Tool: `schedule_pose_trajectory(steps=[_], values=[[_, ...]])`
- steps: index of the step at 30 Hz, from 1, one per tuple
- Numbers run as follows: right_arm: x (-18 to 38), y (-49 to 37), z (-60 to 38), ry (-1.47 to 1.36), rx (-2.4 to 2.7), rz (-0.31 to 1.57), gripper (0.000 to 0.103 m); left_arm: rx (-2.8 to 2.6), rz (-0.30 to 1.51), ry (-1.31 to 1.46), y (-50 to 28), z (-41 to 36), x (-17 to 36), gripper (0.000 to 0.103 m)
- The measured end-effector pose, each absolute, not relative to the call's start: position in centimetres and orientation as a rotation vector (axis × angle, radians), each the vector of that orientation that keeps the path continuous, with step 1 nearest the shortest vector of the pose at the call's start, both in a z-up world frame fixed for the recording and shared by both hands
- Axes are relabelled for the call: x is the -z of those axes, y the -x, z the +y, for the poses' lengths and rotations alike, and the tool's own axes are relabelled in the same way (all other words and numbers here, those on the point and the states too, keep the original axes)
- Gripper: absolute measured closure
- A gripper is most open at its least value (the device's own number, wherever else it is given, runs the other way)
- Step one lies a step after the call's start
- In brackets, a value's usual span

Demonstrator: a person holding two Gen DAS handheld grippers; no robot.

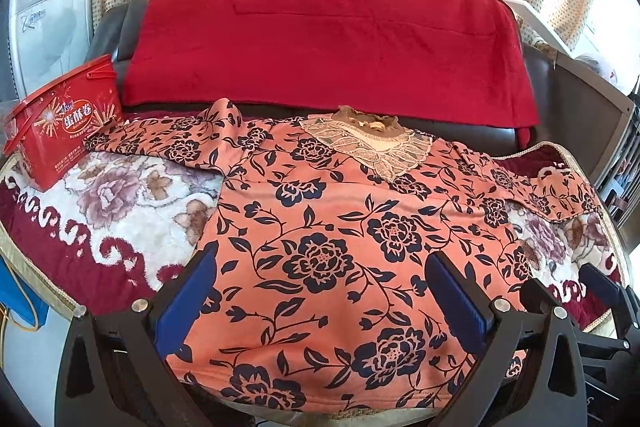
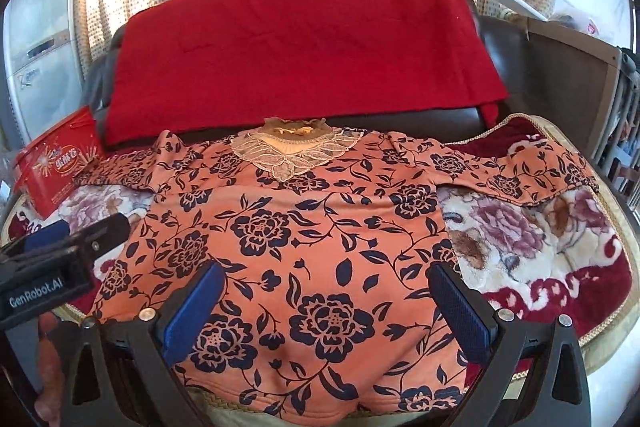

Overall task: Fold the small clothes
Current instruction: 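Position both grippers open over the orange floral blouse body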

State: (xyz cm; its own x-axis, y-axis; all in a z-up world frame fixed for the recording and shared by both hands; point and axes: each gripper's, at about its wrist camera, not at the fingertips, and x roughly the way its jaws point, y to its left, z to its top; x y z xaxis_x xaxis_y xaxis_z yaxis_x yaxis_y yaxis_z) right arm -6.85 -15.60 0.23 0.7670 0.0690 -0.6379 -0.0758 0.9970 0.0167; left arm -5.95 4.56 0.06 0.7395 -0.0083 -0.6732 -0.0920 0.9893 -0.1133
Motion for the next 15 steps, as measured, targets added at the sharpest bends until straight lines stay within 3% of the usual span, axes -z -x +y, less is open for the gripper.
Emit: schedule_pose_trajectory(steps=[15], values=[[-0.04,6.26,-14.58,0.032,-0.058,0.699,0.000,-0.050,0.741,0.153,5.78,4.99,0.04,0.000]])
